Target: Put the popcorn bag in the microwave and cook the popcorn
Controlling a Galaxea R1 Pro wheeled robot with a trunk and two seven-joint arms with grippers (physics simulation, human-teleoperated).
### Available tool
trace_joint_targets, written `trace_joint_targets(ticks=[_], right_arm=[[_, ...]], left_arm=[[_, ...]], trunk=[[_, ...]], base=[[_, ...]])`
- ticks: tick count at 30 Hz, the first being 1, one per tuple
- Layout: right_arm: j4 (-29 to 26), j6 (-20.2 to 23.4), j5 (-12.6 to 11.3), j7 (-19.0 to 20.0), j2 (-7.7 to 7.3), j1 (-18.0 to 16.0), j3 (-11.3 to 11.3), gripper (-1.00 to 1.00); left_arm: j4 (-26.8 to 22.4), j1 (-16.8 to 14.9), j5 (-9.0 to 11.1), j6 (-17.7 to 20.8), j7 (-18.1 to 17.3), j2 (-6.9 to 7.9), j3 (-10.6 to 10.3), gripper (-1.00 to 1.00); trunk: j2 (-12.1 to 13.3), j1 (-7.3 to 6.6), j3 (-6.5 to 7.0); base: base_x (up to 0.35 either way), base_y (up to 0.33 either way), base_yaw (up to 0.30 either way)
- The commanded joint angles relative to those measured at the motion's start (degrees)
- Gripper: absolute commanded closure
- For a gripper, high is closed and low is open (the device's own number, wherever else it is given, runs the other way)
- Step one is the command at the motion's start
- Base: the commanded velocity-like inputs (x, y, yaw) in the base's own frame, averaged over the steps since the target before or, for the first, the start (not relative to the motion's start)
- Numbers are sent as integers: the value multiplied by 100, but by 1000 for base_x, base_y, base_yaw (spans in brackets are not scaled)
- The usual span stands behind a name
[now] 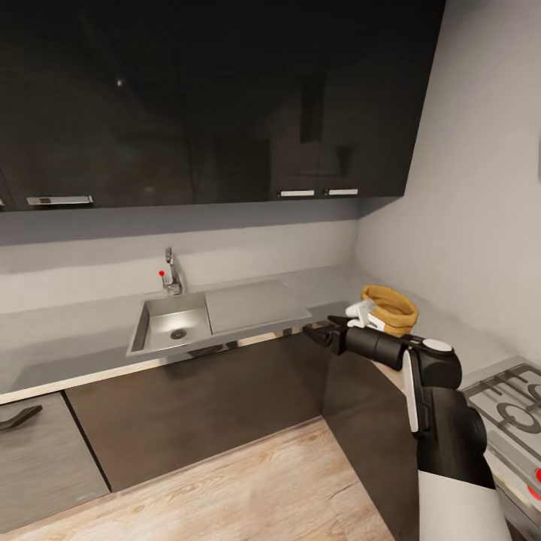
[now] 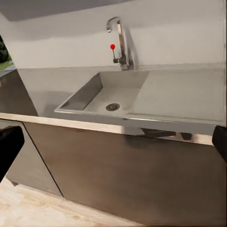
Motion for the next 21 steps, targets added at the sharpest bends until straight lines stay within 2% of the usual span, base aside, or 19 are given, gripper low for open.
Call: trace_joint_targets(ticks=[1,9,21], right_arm=[[-5,-17,48,2,11,12,-5,-100],[-5,-68,47,-98,43,28,7,-100],[-5,-86,47,-125,51,30,9,-100]], left_arm=[[4,-2,9,-17,-1,-2,11,-100],[4,-2,9,-17,-1,-2,11,-100],[4,-2,7,-17,-1,-2,11,-100]], trunk=[[-4,2,-2],[-4,2,-2],[-4,2,-2]], base=[[0,0,0],[0,0,30],[0,0,269]])
